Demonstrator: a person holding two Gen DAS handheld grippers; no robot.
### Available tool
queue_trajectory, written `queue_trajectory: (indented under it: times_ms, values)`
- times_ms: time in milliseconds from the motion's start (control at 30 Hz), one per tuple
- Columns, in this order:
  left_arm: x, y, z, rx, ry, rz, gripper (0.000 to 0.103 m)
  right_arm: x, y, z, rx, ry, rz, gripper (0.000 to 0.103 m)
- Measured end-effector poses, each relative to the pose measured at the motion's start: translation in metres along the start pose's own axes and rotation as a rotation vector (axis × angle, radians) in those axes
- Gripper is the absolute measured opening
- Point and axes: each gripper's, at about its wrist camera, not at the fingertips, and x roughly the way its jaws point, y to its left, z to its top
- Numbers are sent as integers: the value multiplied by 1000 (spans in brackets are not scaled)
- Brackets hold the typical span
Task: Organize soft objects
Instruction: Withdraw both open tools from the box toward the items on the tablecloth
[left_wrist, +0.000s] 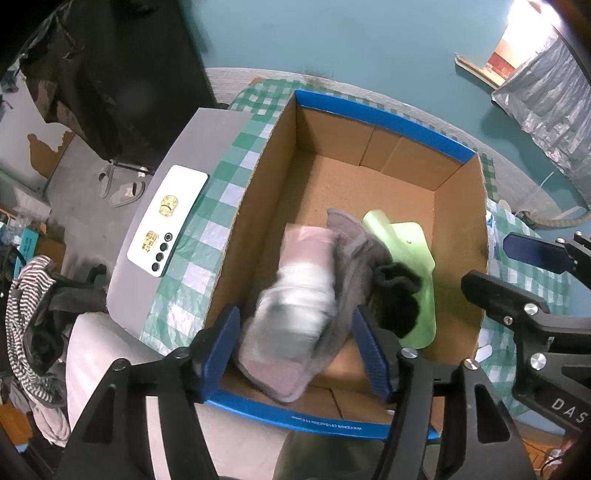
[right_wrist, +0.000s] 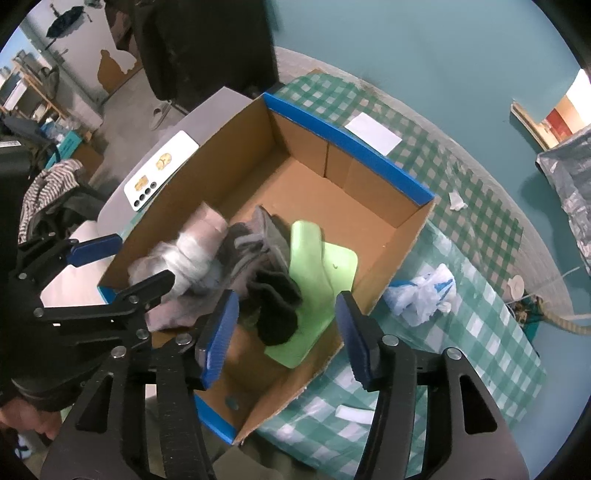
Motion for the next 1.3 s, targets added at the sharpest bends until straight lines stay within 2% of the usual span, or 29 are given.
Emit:
queue_trajectory:
  times_ms: [933,1300]
  values:
    - [-14,-36,-9,75,-15,-52,70,-20,-49,-45,146,8,-22,57]
    - [-12,-56,-14,117,-5,-67,70,-13,-74,-74,215,48,-34,57]
